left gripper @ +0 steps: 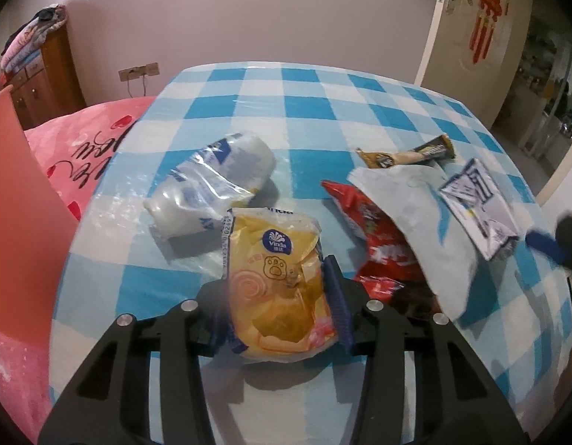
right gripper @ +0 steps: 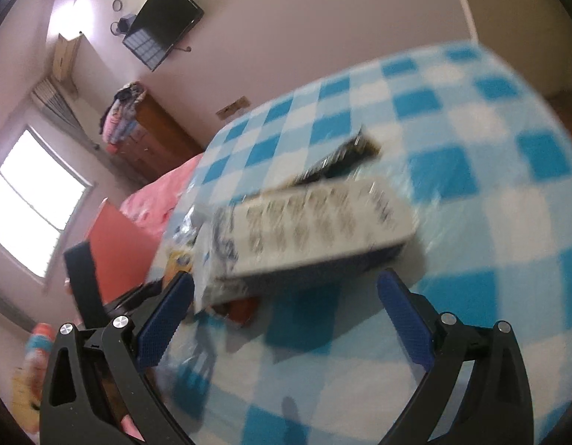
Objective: Collect trash
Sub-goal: 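Grasp the yellow Vinda tissue pack with the left tool while the right tool grasps the white milk carton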
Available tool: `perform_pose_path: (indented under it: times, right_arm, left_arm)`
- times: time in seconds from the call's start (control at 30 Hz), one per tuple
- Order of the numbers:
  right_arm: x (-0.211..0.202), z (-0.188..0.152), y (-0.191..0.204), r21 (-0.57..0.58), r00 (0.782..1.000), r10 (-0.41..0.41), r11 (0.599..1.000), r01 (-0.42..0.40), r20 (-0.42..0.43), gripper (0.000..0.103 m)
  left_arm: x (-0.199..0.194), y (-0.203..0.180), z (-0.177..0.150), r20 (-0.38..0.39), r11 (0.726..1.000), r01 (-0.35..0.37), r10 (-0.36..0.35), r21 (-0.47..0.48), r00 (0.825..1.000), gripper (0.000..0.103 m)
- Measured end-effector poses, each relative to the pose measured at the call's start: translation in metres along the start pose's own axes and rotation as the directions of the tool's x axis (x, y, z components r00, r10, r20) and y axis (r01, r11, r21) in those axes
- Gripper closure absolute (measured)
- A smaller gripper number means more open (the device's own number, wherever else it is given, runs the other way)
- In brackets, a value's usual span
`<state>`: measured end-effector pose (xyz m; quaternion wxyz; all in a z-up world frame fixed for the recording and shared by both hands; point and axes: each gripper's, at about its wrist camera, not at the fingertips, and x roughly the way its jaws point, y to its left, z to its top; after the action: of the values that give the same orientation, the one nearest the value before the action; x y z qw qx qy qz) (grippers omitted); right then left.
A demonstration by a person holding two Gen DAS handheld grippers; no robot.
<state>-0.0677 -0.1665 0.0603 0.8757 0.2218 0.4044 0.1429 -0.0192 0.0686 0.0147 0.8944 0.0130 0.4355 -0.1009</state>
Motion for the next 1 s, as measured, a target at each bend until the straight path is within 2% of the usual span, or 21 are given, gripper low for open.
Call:
perform_pose_path:
  times: [0.07, 0.2, 0.3, 0.33, 0.43, 0.57, 0.7, 0.77, 0.87, 0.93, 1.0]
  right_arm:
    - [-0.001, 0.011, -0.002, -0.022, 0.999, -0.044, 0.999, 0.044, 0.018, 0.005]
    - [0.022, 0.035, -0.020, -0.030, 0.994, -0.104, 0.994, 0.103, -0.028, 0.005]
    - [0.039, 0.037, -0.033, 0.001, 0.994, -0.068, 0.998, 0.068, -0.088, 0.005]
    - [0.043, 0.035, -0.036, 0.021, 0.994, -0.032, 0.999, 0.034, -0.108, 0.005]
    - [0.040, 0.024, -0.031, 0.026, 0.992, 0.041, 0.999, -0.038, -0.119, 0.005]
    - [0.024, 0.002, -0.009, -0.030, 0.986, 0.086, 0.995, -0.091, -0.140, 0.005]
    - [0.012, -0.024, 0.020, -0.111, 0.971, 0.134, 0.981, -0.158, -0.199, 0.005]
    - [0.005, -0.031, 0.032, -0.157, 0.971, 0.132, 0.974, -0.165, -0.201, 0.005]
    - [-0.009, -0.031, 0.041, -0.204, 0.984, 0.097, 0.971, -0.126, -0.147, 0.005]
    - [-0.019, -0.023, 0.042, -0.249, 0.996, 0.037, 0.967, -0.054, -0.075, 0.005]
    - [-0.019, -0.013, 0.042, -0.294, 0.999, -0.024, 0.956, 0.013, -0.031, 0.005]
  left_arm:
    - [-0.002, -0.003, -0.003, -0.002, 1.000, 0.018, -0.018, 0.000, 1.000, 0.057]
    - [-0.006, -0.009, -0.008, -0.001, 1.000, 0.029, -0.029, 0.011, 1.000, 0.057]
    - [-0.006, -0.009, -0.009, -0.001, 0.999, 0.032, -0.032, 0.012, 0.999, 0.057]
    - [-0.007, -0.009, -0.009, -0.001, 0.999, 0.034, -0.034, 0.011, 0.999, 0.057]
    - [-0.007, -0.008, -0.009, 0.001, 0.999, 0.039, -0.039, 0.010, 0.999, 0.057]
    - [-0.008, -0.008, -0.009, 0.003, 0.999, 0.041, -0.041, 0.009, 0.999, 0.057]
    - [-0.009, -0.006, -0.010, 0.005, 0.999, 0.048, -0.048, 0.000, 0.999, 0.057]
    - [-0.010, -0.006, -0.011, 0.006, 0.999, 0.050, -0.050, -0.003, 0.999, 0.057]
    - [-0.011, -0.004, -0.012, 0.006, 0.999, 0.051, -0.051, -0.008, 0.999, 0.057]
    - [-0.011, -0.003, -0.012, 0.005, 0.999, 0.051, -0.051, -0.010, 0.999, 0.057]
    - [-0.011, -0.002, -0.012, 0.005, 0.999, 0.052, -0.052, -0.012, 0.999, 0.057]
